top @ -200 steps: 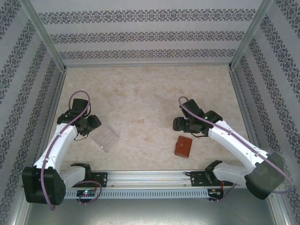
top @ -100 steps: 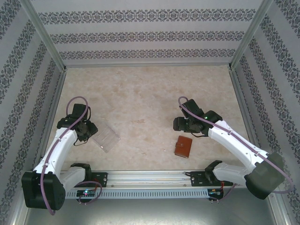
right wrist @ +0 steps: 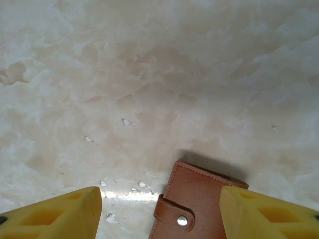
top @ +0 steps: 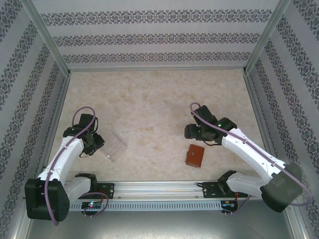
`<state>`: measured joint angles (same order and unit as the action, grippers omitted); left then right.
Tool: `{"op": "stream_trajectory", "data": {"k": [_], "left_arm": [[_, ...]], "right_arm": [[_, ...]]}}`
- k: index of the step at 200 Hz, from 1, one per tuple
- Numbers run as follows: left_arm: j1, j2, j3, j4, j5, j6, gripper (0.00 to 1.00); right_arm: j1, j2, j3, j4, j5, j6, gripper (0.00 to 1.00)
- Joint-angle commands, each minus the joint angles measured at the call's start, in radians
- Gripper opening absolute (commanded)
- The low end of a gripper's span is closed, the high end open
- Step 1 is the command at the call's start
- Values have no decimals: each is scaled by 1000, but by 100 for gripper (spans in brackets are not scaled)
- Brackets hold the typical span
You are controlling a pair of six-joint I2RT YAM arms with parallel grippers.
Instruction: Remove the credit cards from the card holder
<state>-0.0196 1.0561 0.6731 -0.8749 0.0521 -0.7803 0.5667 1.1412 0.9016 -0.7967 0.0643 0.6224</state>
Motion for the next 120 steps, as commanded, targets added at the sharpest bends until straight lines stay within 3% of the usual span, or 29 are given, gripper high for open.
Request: {"op": "stream_trajectory", "data": {"k": [1,120], "left_arm": [[-8,7,-18,20,3,-15,23],[-8,60,-17,64,8,4,10]], "right_arm": [[-7,-18,-10,-10,26,-14,64],[-10,-32,-6,-4,29,-16,64]]}}
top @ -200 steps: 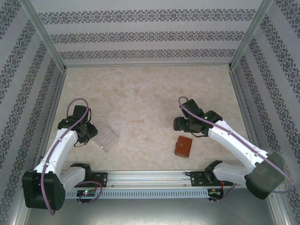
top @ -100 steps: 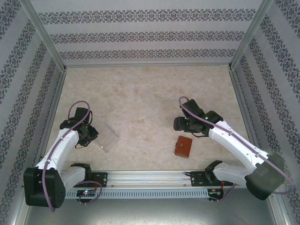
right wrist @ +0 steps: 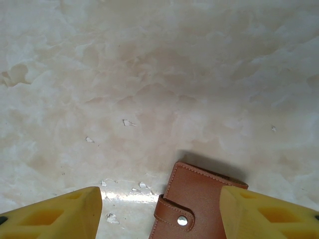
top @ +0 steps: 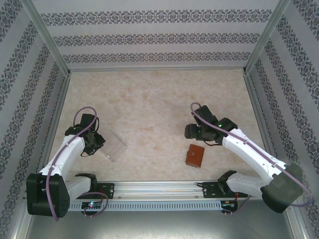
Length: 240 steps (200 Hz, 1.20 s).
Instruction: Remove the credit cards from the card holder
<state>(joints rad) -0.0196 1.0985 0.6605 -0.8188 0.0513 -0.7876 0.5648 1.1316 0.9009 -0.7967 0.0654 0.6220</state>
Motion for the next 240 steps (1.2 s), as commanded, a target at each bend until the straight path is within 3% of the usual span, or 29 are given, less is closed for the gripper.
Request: {"op": "stream_trajectory", "data": {"k": [1,65,121,183,240], "left_arm": [[-8,17,-4,8,8,12,10],[-22,99,117,0,79,109,2],[-153,292,335,45,87,137,0],[-375,703,802,22,69,165,0],[-477,1034,1247,-181,13,226,0]], "right_arm": [[-8,-22,-5,-4,28,-15,64],[-11,-24,10,-2,36,-28,64],[-17,23,38,7,36,-48,64],[-32,54,63,18,41,-63,64],[-45,63,57,21,44,-68,65]]}}
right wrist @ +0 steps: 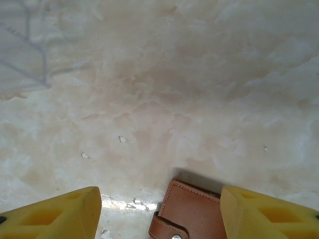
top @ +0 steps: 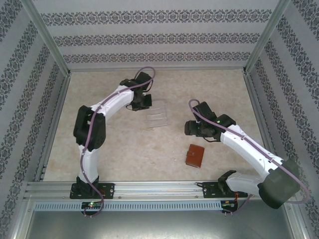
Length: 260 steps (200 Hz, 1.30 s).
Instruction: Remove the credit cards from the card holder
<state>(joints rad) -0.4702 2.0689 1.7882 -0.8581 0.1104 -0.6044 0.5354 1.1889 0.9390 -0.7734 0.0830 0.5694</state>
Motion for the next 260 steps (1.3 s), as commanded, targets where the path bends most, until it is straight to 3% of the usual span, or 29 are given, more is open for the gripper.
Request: {"op": "stream_trajectory", "data": {"k": [1,80,260], "left_arm": [[-27,67,123,-143,-47,43,0],[-35,152,177,-193,-110,42,0],[-34,135,153,-172,-91,11,11]], "right_arm": [[-16,6,20,-2,26,-16,65],[-17,15,10,4,18,-14,65],[9,17,17,-12,2,15,66]]}}
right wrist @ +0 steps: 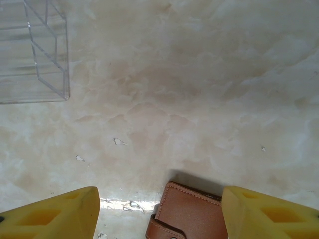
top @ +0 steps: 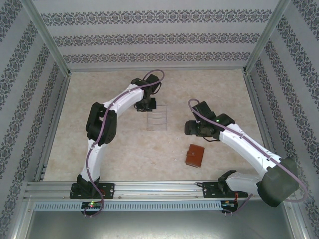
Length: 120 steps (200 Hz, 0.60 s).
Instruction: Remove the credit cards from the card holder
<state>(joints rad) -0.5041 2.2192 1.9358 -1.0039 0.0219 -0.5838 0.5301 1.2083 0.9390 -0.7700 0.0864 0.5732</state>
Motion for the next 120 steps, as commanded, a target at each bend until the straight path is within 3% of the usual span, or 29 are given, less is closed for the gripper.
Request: {"op": "stream_trajectory", "data": {"k": [1,120], "left_arm": [[0,-15,6,-26,-2,-9,11],[0,-115,-26,-3,21,22,19]], "right_arm": [[14,-3,16,-15,-2,11,66],[24,-2,-32,-45,-63,106,69]]}}
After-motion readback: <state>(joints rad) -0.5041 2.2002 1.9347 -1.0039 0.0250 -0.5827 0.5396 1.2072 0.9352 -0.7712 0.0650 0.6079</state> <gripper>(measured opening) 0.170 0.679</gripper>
